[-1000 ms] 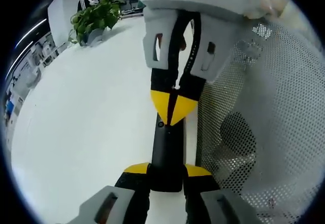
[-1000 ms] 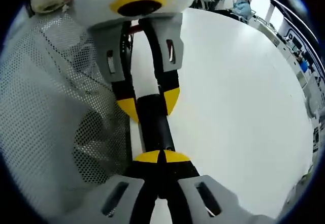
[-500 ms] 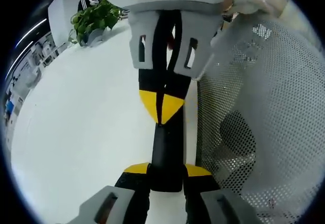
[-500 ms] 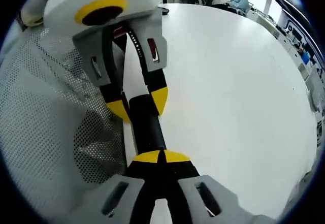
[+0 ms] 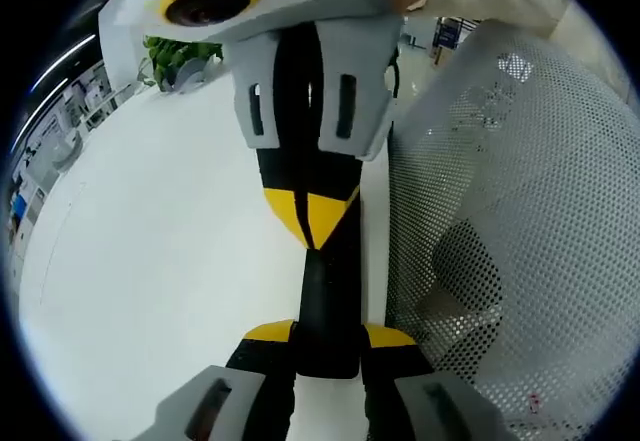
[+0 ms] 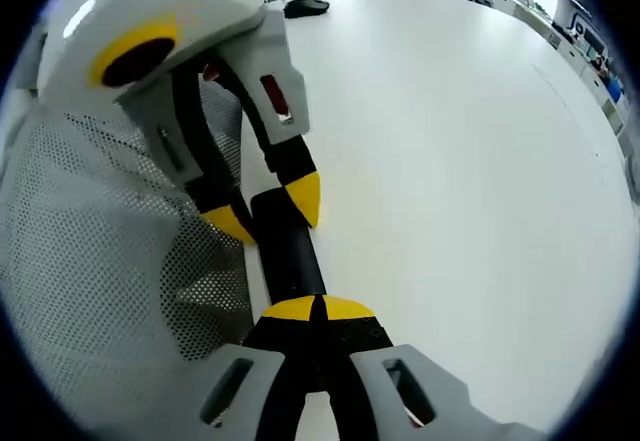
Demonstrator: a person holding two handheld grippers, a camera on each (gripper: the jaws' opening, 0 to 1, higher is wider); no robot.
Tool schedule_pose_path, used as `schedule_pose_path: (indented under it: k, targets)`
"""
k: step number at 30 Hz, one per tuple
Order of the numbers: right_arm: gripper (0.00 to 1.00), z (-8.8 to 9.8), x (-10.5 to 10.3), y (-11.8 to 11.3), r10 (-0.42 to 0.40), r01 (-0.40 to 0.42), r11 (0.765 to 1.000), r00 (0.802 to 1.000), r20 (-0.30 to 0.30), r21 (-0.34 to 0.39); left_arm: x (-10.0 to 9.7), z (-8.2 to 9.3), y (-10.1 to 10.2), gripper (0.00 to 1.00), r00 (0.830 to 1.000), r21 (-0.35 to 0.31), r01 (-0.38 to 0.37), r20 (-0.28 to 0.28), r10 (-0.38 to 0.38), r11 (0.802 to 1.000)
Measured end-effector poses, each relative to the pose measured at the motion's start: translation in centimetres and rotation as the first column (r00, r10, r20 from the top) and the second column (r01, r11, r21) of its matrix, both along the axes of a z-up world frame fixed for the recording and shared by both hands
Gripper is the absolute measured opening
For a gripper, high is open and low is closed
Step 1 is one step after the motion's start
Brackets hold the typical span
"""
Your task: Press the specified remote control buttons in sequence, fully releasing each button before pressing the next.
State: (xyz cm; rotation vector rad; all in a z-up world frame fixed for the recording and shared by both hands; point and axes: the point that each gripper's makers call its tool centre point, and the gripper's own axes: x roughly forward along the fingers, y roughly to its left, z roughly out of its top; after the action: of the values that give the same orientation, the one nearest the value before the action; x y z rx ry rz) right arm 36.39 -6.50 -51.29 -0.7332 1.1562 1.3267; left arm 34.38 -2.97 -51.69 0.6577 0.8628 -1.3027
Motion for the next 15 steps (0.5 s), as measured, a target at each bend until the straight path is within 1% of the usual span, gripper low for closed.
schedule_pose_path:
  k: [4,8,11,15]
  targets:
    - [0.0,-0.17,0.09,-0.03,0.001,-0.002,0.999,0.999,-0.041,-0.043,-0.03,0.01,0.01,0.25,1.0,0.002,0.008,0.005,-0.008,1.0]
    - [0.0,-0.29,0.17,-0.05,-0.033,0.025,0.996,0.995,-0.09,-0.085,-0.07,0.04,0.04,0.25,1.0,0.004,0.012,0.007,-0.012,1.0]
    - [0.0,-0.3,0.09,-0.16,-0.051,0.042,0.995,0.994,-0.1,-0.094,-0.09,0.04,0.05,0.25,1.0,0.004,0.013,0.007,-0.013,1.0]
    - [0.0,-0.21,-0.04,-0.23,-0.053,0.048,0.997,0.996,-0.068,-0.062,-0.09,0.04,0.06,0.25,1.0,0.004,0.012,0.007,-0.012,1.0]
